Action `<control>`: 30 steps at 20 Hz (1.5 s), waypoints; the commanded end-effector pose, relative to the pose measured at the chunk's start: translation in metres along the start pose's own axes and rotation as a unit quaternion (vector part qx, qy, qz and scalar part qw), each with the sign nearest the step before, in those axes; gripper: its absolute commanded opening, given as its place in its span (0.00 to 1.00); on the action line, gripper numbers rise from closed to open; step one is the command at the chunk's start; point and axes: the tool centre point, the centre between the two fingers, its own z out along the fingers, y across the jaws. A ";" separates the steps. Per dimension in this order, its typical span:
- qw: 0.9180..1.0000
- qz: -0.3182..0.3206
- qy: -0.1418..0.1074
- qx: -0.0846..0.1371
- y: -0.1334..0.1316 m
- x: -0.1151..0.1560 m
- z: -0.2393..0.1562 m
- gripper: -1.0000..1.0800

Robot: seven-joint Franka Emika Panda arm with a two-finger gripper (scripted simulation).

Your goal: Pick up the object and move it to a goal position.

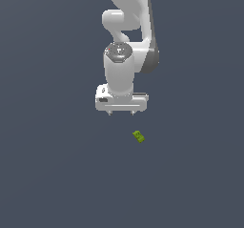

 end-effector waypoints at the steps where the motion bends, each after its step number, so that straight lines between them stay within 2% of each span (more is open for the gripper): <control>1: 1.000 0.000 0.000 0.000 0.000 0.000 0.000 0.96; 9: 1.000 -0.009 -0.020 -0.015 0.014 -0.008 0.011 0.96; 17: 1.000 -0.019 -0.019 -0.016 0.011 -0.006 0.014 0.96; 25: 0.996 -0.088 -0.012 -0.018 -0.010 0.007 0.033 0.96; 30: 0.986 -0.163 -0.005 -0.019 -0.034 0.021 0.055 0.96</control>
